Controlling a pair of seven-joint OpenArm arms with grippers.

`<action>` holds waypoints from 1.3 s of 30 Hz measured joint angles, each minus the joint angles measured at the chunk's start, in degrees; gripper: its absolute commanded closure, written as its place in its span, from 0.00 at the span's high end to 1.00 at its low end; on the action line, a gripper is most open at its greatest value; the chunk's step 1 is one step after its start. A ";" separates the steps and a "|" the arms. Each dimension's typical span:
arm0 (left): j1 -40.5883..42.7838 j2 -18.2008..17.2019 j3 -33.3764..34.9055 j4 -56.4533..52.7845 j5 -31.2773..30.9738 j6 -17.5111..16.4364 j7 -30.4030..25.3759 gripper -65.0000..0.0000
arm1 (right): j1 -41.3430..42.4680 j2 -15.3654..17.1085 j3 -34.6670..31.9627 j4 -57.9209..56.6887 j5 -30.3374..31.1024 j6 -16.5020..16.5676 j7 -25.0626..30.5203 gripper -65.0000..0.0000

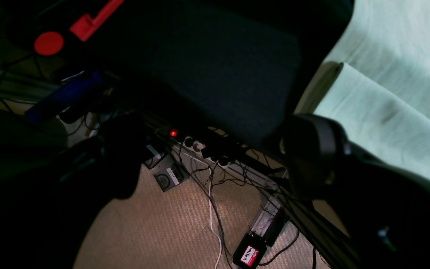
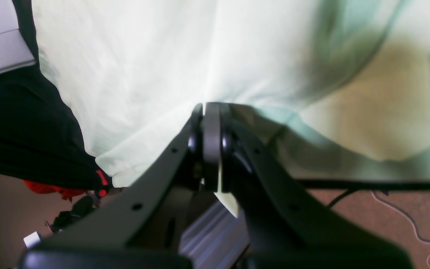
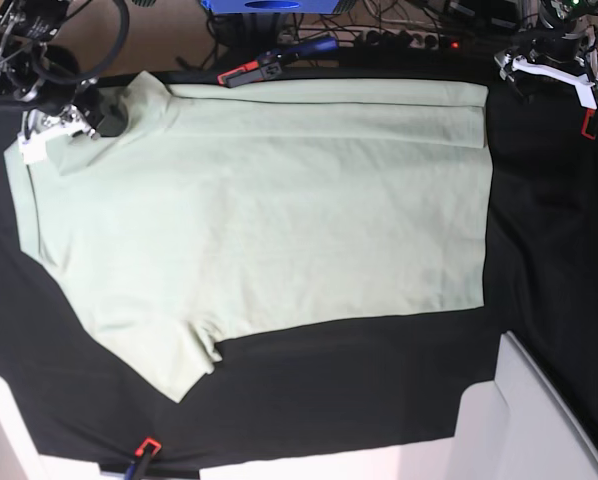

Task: Fold the T-shirt properly
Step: 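Move the right gripper to the sleeve by the collar and grasp it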

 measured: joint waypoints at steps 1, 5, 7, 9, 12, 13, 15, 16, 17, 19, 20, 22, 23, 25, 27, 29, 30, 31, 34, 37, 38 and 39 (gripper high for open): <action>0.00 0.00 0.00 0.00 0.00 0.00 0.00 0.87 | 0.44 0.00 -0.02 0.00 0.02 -1.42 0.00 0.00; 0.00 0.00 0.00 0.00 0.00 -0.02 0.00 0.87 | 1.49 0.04 -0.09 0.11 0.59 -2.10 -0.26 0.00; 0.00 0.00 0.04 -0.02 0.00 0.00 0.00 0.87 | 2.10 0.20 -0.09 0.39 0.42 -2.27 -2.49 0.01; -0.02 0.04 0.07 -0.02 0.00 0.00 0.00 0.87 | 2.05 -0.04 -0.07 3.98 -0.35 -2.38 -4.17 0.02; -0.11 0.00 0.11 -0.07 0.00 0.00 0.02 0.87 | 0.26 0.15 0.44 12.44 1.03 -2.40 -3.43 0.10; -0.13 0.02 0.11 -0.07 0.02 0.04 0.00 0.87 | -0.76 0.15 0.44 14.62 0.98 -2.27 -3.52 0.17; -0.13 0.02 0.13 -0.07 -0.02 -0.02 0.00 0.87 | -3.06 0.09 0.55 16.33 1.03 -2.29 -3.69 0.35; -0.13 0.02 0.13 -0.07 -0.02 -0.02 0.00 0.87 | -3.85 -0.13 1.11 16.31 0.85 -2.27 -4.22 0.43; -0.13 0.00 0.13 -0.07 0.00 0.00 0.00 0.87 | -4.59 -0.42 1.92 16.17 0.81 -2.27 -4.52 0.50; -0.13 0.02 0.11 -0.07 0.00 0.00 0.00 0.87 | -5.66 -1.11 3.39 16.11 0.50 -2.40 -4.02 0.53; -0.13 0.04 0.11 -0.07 0.00 0.00 0.02 0.87 | -6.05 -1.38 3.91 16.09 0.48 -2.40 -4.07 0.53; -0.15 0.00 0.17 -0.07 0.00 0.00 0.00 0.87 | -6.64 -1.60 3.98 16.09 0.50 -2.34 -4.20 0.54; -0.15 -0.02 0.17 -0.07 0.00 -0.02 0.00 0.87 | -6.84 -1.66 3.98 16.09 0.52 -2.29 -4.13 0.54; -0.15 0.00 0.15 -0.07 0.00 0.00 0.02 0.87 | -7.17 -1.73 3.96 15.45 1.14 -2.27 -4.07 0.54; -0.15 -0.02 0.17 -0.07 0.00 0.00 0.00 0.87 | -7.45 -1.75 3.96 13.51 0.94 -2.23 -5.05 0.54; -0.15 0.00 0.17 -0.07 0.00 -0.02 0.00 0.87 | -8.15 -1.81 3.93 11.72 0.85 -2.25 -5.40 0.54; -0.15 0.00 0.17 -0.07 0.00 0.00 0.00 0.87 | -8.63 -1.81 3.93 11.13 1.03 -2.23 -5.49 0.54; -0.15 -0.02 0.15 -0.07 0.00 0.00 0.00 0.87 | -8.96 -1.77 3.93 10.60 1.55 -2.25 -5.49 0.54; -0.15 0.00 0.17 -0.07 0.00 0.00 0.00 0.87 | -9.03 -1.81 3.91 10.01 5.11 -2.25 -5.57 0.54; -0.15 -0.09 0.17 -0.07 0.00 0.00 0.00 0.87 | -9.07 -1.77 3.91 10.01 6.54 -2.25 -5.22 0.54; -0.15 -0.17 0.17 -0.07 0.02 0.00 0.02 0.87 | -9.18 -1.79 3.91 10.01 6.51 -2.27 -5.46 0.54; -0.15 -0.20 0.15 -0.07 0.00 0.00 0.00 0.87 | -9.25 -1.77 3.91 9.90 6.56 -2.27 -5.46 0.54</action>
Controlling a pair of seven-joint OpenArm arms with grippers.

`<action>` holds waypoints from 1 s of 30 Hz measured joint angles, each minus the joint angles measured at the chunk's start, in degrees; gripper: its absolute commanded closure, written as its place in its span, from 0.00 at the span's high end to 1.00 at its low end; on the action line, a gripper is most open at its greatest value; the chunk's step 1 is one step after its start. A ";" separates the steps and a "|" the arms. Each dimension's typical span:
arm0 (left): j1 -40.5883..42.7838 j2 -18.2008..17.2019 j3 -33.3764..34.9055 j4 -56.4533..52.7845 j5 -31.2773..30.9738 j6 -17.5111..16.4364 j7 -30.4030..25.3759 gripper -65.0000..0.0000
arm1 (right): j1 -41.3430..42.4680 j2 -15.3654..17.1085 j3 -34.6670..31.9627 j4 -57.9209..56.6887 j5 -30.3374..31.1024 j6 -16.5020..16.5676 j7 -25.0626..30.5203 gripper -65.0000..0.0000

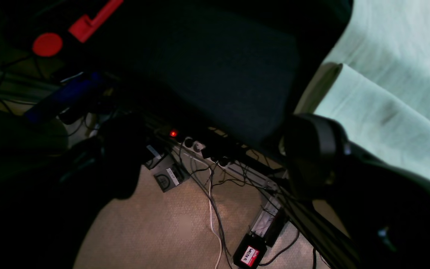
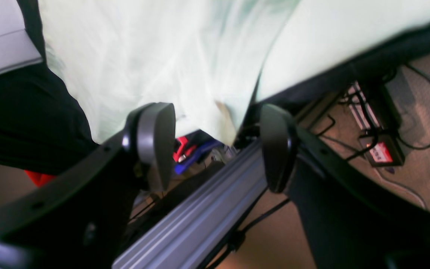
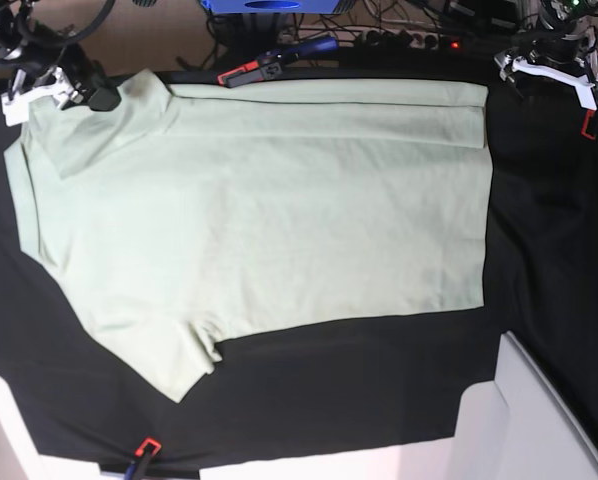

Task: Fold the T-shirt properly
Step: 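Move the right gripper to the sleeve by the collar and grasp it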

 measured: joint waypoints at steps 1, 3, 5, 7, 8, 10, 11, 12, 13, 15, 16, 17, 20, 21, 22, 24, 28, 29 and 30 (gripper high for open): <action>0.00 0.00 0.00 0.00 0.00 0.00 0.00 0.87 | 0.00 0.00 0.02 -0.20 -0.04 0.00 0.11 0.54; 0.00 0.00 0.00 0.00 0.00 0.00 0.02 0.87 | 0.13 -0.11 0.00 -1.75 0.63 0.02 0.15 0.54; 0.00 -0.07 0.02 0.00 0.00 -0.02 0.00 0.87 | 0.28 -0.33 0.00 -4.28 0.26 0.02 0.17 0.54; 0.00 -0.13 0.00 0.00 0.00 0.00 0.00 0.87 | 0.20 -0.48 0.00 -6.10 -0.09 0.00 0.04 0.54; 0.00 -0.13 0.02 0.00 0.00 0.00 0.00 0.87 | 0.17 -0.52 0.00 -6.51 -0.02 0.00 0.02 0.54; 0.00 -0.13 0.02 0.00 0.00 0.00 0.00 0.87 | 0.24 -0.48 0.00 -6.58 0.09 0.00 0.07 0.53; 0.00 -0.13 0.00 0.00 0.00 0.00 0.00 0.87 | 0.37 -0.44 -0.50 -6.58 0.17 0.00 0.17 0.53; 0.00 -0.13 0.02 0.00 0.00 0.00 0.00 0.87 | 0.31 -0.26 -1.81 -6.56 0.17 0.02 0.57 0.53; 0.00 -0.13 0.02 0.00 0.00 0.00 0.00 0.87 | 0.20 -0.11 -3.39 -6.58 0.13 0.02 0.48 0.53; 0.00 -0.11 0.02 0.00 0.02 0.00 0.02 0.87 | 0.33 -0.68 -5.20 -6.58 0.35 0.02 0.50 0.53; 0.00 -0.13 0.02 0.00 0.00 0.00 0.00 0.87 | 0.35 -0.79 -5.95 -6.58 0.35 0.02 0.42 0.53; 0.00 -0.15 0.00 0.00 0.00 -0.02 0.00 0.87 | 0.33 -0.83 -6.67 -6.58 0.37 0.02 0.50 0.53; 0.02 -0.11 -0.04 -0.04 0.00 0.00 0.00 0.87 | 0.55 -0.76 -7.13 -7.61 0.33 0.02 0.61 0.52; 0.02 -0.15 -0.13 -0.35 -0.02 -0.04 -0.04 0.87 | 0.52 -0.79 -7.13 -7.74 0.35 0.02 0.55 0.49; -0.04 -0.15 -0.15 -0.96 -0.04 -0.02 -0.20 0.87 | 0.50 -0.79 -7.08 -7.74 0.35 0.02 0.50 0.43; -0.13 -0.61 -0.15 -2.89 0.02 -0.02 0.07 0.87 | 0.52 -0.79 -7.08 -7.76 0.35 0.02 0.50 0.31; -0.15 -0.98 -0.09 -4.20 0.02 0.17 0.00 0.87 | 0.50 -0.76 -7.08 -8.02 0.33 0.02 0.50 0.08; -0.17 -1.03 -0.09 -4.20 0.00 0.04 0.00 0.87 | 0.52 -0.76 -7.08 -8.04 0.33 0.02 0.50 0.06; -0.17 -1.03 -0.04 -4.20 0.00 -0.02 0.00 0.87 | 0.55 -0.76 -7.08 -8.04 0.35 0.02 0.52 0.03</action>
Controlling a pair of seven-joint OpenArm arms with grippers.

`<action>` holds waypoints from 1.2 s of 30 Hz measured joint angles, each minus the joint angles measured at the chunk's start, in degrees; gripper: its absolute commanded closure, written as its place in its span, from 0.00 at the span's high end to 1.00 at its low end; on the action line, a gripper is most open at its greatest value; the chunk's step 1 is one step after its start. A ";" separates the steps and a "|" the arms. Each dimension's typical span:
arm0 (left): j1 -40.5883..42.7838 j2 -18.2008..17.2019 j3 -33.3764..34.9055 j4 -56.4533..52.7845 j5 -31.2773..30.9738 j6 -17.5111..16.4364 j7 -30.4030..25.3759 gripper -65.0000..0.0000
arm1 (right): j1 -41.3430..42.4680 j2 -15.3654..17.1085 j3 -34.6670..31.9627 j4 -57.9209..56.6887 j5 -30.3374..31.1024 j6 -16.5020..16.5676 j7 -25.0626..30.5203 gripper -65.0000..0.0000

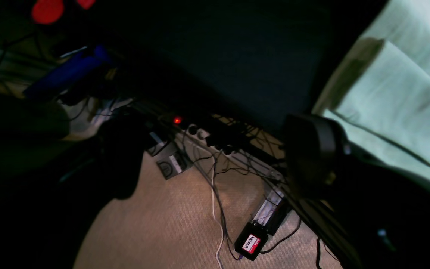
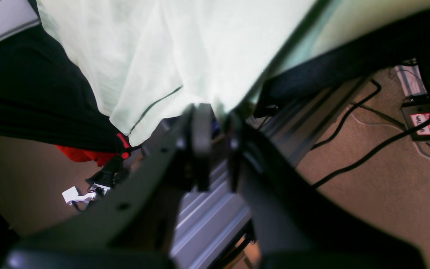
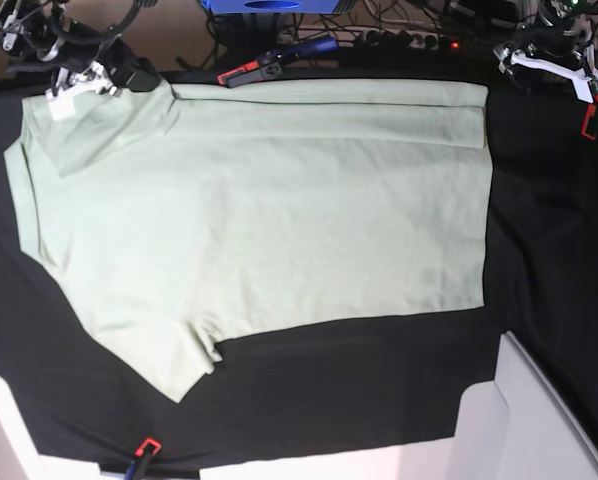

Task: Fold the T-shirt properly
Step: 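Move the right gripper to the sleeve by the collar and grasp it, then fold the held sleeve inward across the shirt body with the right gripper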

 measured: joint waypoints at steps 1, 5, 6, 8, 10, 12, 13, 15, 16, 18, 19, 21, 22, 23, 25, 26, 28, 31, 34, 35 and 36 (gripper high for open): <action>0.00 0.00 0.00 0.02 0.00 0.00 0.00 0.87 | 0.15 0.00 0.00 0.00 -0.02 0.00 -0.02 0.02; 0.00 0.00 0.00 0.02 0.02 0.00 0.00 0.87 | 0.94 0.13 -0.04 0.00 -0.15 0.00 -0.02 0.01; 0.00 -0.02 0.00 0.02 0.00 0.00 0.00 0.87 | 1.14 0.13 -0.04 0.00 -0.17 -0.02 -0.02 0.01; 0.00 0.00 0.00 0.02 0.02 0.00 0.00 0.87 | 1.90 0.15 -0.04 0.00 -0.44 -0.04 -0.20 0.01; 0.00 -0.02 -0.07 0.02 0.02 0.00 0.00 0.87 | 3.06 0.15 -0.04 0.00 -0.39 -0.07 -0.24 0.01; 0.02 -0.02 -0.11 0.11 0.02 0.00 0.00 0.87 | 4.28 0.31 -0.07 0.00 -0.37 -0.09 -0.26 0.01; 0.02 -0.02 -0.11 0.17 0.02 0.00 0.00 0.87 | 4.83 0.33 -0.04 0.00 -0.33 -0.09 -0.20 0.01; 0.00 -0.04 -0.11 0.17 0.02 0.00 0.00 0.87 | 5.73 0.48 -0.15 0.00 -0.42 -0.24 -0.24 0.01; 0.00 -0.02 -0.11 0.17 0.02 0.00 0.00 0.87 | 6.21 0.57 -0.17 0.00 -0.37 -1.33 -0.31 0.01; 0.02 -0.02 -0.11 0.17 0.02 0.00 0.00 0.87 | 7.17 0.61 -0.17 -0.04 -0.44 -3.69 -0.46 0.01; 0.00 -0.02 -0.11 0.20 0.02 0.00 0.00 0.87 | 7.78 0.59 -0.15 -0.07 -0.44 -3.85 -0.50 0.01; -0.46 0.04 -0.11 0.22 0.02 0.02 0.02 0.87 | 9.16 0.61 -0.15 -0.07 -0.42 -4.70 -0.44 0.01; -0.66 0.15 -0.13 0.24 0.02 0.02 0.00 0.87 | 9.97 0.61 -0.15 -0.07 -0.39 -4.70 -0.50 0.01; -0.81 0.20 -0.13 0.24 0.00 0.00 0.00 0.87 | 10.71 0.61 -0.17 -0.07 -0.39 -4.72 -0.48 0.01; -0.76 0.31 -0.11 0.44 0.02 0.00 0.00 0.87 | 11.63 0.63 -0.28 -0.07 -0.15 -5.38 -0.44 0.01; -0.72 0.31 -0.11 0.44 0.02 0.00 0.02 0.87 | 11.98 0.61 -0.28 -0.07 -0.20 -6.21 -0.48 0.01; -0.76 0.31 -0.09 0.44 -0.02 0.02 0.00 0.87 | 12.66 0.61 -0.28 -0.07 -0.48 -7.13 -0.48 0.00; -0.76 0.31 0.00 0.44 -0.02 0.00 0.00 0.87 | 14.12 0.61 -0.37 -0.07 -0.92 -7.65 -0.50 0.00; -0.79 0.46 0.02 0.44 -0.02 0.00 0.00 0.87 | 14.99 1.44 -3.89 -0.07 -0.87 -7.65 -0.22 0.00; -0.76 0.44 0.00 0.44 -0.04 0.00 -0.02 0.87 | 15.34 1.64 -5.18 -0.09 -0.96 -7.65 -0.28 0.00; -0.79 0.46 0.00 0.44 -0.04 0.02 -0.02 0.87 | 15.72 1.70 -5.88 -0.15 -1.01 -7.65 -0.22 0.00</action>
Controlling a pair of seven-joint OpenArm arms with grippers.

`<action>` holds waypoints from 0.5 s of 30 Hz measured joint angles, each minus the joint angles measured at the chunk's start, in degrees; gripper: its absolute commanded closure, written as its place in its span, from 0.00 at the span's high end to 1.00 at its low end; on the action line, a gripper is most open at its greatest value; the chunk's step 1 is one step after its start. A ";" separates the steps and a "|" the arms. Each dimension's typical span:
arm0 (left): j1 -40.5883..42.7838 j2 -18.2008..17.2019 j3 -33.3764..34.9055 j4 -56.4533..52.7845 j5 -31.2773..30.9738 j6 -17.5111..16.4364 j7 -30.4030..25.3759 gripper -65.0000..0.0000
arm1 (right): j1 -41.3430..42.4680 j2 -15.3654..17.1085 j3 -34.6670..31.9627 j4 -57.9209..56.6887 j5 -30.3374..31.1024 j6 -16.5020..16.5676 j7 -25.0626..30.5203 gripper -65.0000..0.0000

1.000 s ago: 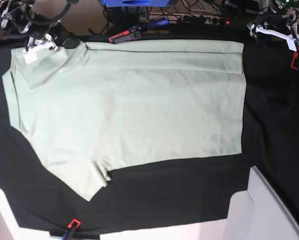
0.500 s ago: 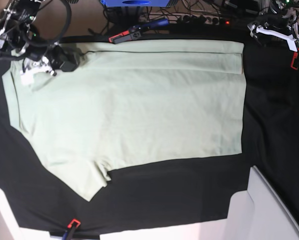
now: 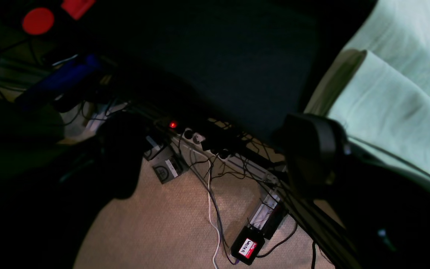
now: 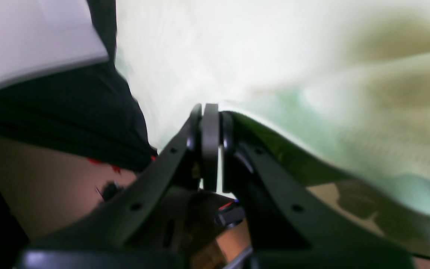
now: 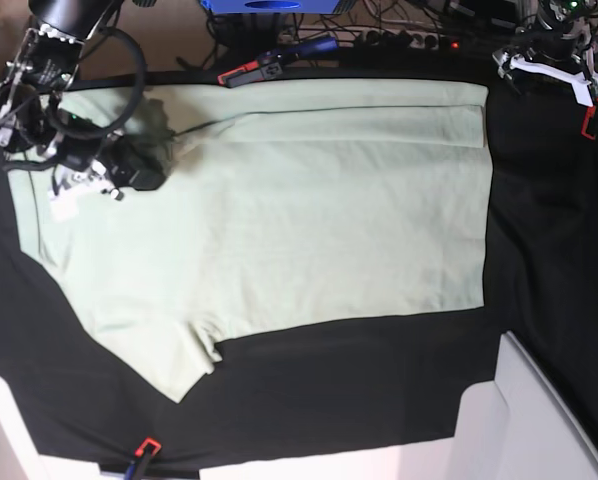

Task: Fold the T-shirt properly
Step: 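Fold the held sleeve inward across the shirt body with the right gripper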

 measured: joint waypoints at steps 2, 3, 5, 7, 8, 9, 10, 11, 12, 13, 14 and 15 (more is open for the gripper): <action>-0.50 0.00 0.00 0.20 0.07 0.02 0.02 0.87 | 0.61 0.07 -0.98 -0.02 0.00 0.00 0.09 0.00; -0.70 0.00 0.00 0.50 0.07 0.02 0.02 0.87 | 0.85 0.20 -1.07 -0.07 -0.04 0.00 0.11 0.00; -0.83 -0.02 0.09 0.87 -0.11 -0.04 -0.22 0.87 | 1.49 0.28 -1.14 -0.11 -0.07 0.00 0.15 0.00; -0.79 0.02 0.11 0.87 0.02 -0.02 -0.15 0.87 | 2.03 0.52 -1.14 -0.13 0.00 -0.02 0.20 0.00; -0.74 0.09 0.11 0.87 0.04 -0.02 -0.13 0.87 | 2.23 0.85 -1.14 -0.15 -0.09 -0.02 0.07 0.00; -0.76 0.11 0.11 0.87 0.07 0.02 -0.13 0.87 | 2.51 1.20 -1.18 -0.17 -0.07 -0.04 -0.07 0.01; -0.79 0.11 0.11 0.87 0.02 0.00 -0.17 0.87 | 2.78 1.66 -1.18 -0.37 0.00 -0.02 -0.02 0.01; -0.83 0.07 0.11 0.87 0.02 -0.02 -0.17 0.87 | 3.34 2.05 -1.16 -1.20 0.15 -0.02 0.02 0.01; -0.83 0.07 0.11 0.87 0.04 -0.02 -0.17 0.87 | 3.67 2.34 -1.16 -2.25 0.09 -0.02 0.37 0.02; -0.81 0.11 0.11 0.87 0.04 -0.02 -0.15 0.87 | 3.78 2.67 -1.18 -3.17 0.02 -0.02 0.57 0.02; -0.79 0.13 0.11 0.87 0.04 0.00 -0.15 0.87 | 3.76 2.89 -1.18 -3.93 0.09 -0.02 0.39 0.02; -0.79 0.11 0.11 0.87 0.04 0.00 -0.15 0.87 | 3.63 2.99 -1.18 -4.52 0.00 -0.04 0.35 0.04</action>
